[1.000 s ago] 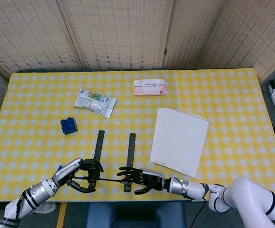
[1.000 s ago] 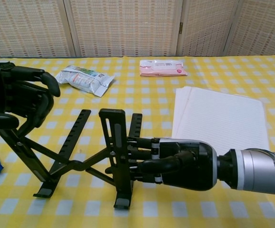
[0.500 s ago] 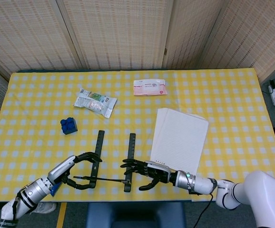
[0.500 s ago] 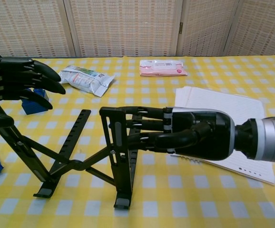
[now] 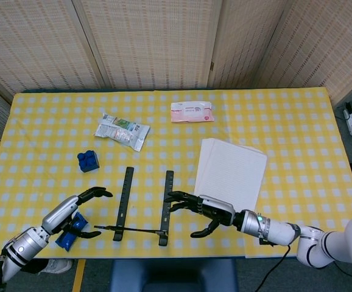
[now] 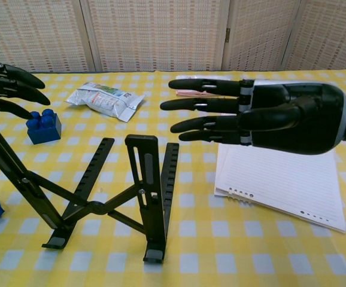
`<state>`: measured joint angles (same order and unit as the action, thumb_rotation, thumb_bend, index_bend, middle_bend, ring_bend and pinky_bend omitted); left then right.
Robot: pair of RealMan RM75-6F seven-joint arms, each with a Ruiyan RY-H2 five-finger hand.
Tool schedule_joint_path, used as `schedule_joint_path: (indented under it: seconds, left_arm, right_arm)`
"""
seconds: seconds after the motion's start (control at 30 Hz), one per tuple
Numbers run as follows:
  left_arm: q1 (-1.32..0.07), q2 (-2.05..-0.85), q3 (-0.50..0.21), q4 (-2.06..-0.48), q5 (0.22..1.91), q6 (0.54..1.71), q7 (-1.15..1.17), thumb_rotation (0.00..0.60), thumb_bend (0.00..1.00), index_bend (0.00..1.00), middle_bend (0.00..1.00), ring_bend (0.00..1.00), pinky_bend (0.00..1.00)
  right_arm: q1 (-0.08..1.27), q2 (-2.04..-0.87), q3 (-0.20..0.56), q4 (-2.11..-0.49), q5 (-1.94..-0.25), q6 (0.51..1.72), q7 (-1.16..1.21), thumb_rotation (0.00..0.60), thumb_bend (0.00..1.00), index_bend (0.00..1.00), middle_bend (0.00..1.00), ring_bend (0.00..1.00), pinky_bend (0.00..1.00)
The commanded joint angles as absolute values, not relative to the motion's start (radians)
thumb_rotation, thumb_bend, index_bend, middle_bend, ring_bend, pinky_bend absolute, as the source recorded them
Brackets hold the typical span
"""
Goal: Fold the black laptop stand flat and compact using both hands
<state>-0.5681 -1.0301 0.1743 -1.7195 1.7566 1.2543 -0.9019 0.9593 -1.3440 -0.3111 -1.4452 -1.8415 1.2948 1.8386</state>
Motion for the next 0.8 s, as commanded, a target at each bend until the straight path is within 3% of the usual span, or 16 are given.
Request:
schedule_joint_path:
  seconds: [0.03,0.5,0.8]
  left_arm:
    - [-0.551,-1.020,0.177,-1.707,1.751,1.263,-0.877,0.600,0.20,0.21,0.24,0.12,0.20]
    - [-0.481,-1.001,0.192,-1.680,1.732,1.270,-0.741,0.600,0.20,0.21,0.24,0.15,0.21]
    - [-0.431,-1.040,0.192,-1.629,1.715,1.267,-0.592,0.600,0.21,0.25,0.24,0.16,0.21]
  right_arm:
    - [0.952,-1.309,-0.304,-1.474,-1.832,1.303,1.818,0.600,0.25,0.00,0.10,0.15,0.01]
    - [0.908,-1.260,-0.279,-1.503,-1.798,1.286,1.768,0.600,0.25,0.00,0.10,0.15,0.01]
    - [0.873,-1.168,-0.240,-1.626,-1.729,1.238,1.514,0.600,0.25,0.00,0.10,0.15,0.01]
